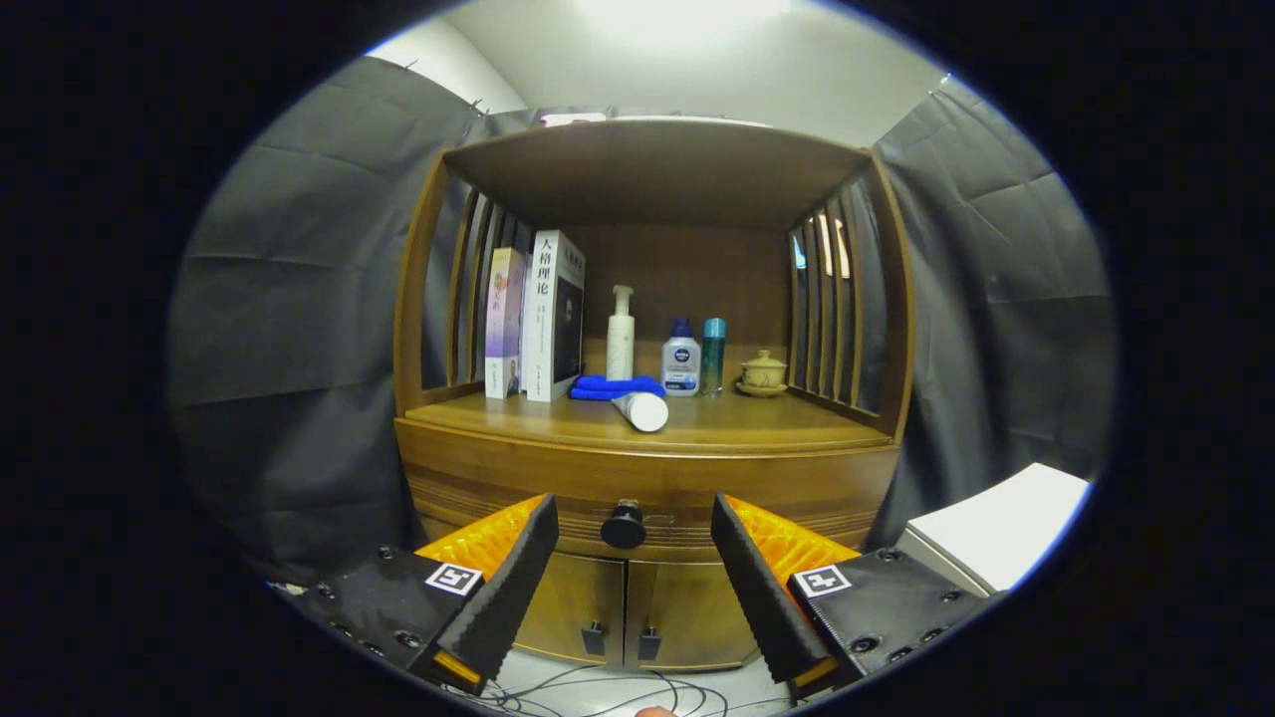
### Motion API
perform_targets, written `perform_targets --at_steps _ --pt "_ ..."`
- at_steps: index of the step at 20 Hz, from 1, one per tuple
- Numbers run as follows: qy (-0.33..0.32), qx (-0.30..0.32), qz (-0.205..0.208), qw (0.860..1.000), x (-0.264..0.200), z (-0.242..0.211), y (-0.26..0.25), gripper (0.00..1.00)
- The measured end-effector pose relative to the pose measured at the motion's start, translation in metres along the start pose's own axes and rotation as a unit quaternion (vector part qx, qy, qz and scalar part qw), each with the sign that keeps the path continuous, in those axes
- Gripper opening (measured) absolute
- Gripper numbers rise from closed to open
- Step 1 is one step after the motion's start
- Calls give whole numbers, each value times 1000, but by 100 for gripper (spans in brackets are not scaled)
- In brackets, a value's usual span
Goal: Pull open the drawer, take out the items inside it, and place them on the countertop above the cabinet.
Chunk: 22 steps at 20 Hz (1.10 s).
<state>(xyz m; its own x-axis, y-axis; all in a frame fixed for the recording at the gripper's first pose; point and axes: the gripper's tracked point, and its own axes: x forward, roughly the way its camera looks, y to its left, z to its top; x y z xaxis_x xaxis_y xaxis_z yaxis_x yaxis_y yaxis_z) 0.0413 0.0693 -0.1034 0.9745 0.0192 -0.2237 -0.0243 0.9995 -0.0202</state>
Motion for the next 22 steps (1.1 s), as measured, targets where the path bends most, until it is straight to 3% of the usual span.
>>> perform_targets --at_steps 6,22 --pt "-50 1 -3 999 -47 41 -12 98" --pt "-38 11 26 999 -68 25 2 98"
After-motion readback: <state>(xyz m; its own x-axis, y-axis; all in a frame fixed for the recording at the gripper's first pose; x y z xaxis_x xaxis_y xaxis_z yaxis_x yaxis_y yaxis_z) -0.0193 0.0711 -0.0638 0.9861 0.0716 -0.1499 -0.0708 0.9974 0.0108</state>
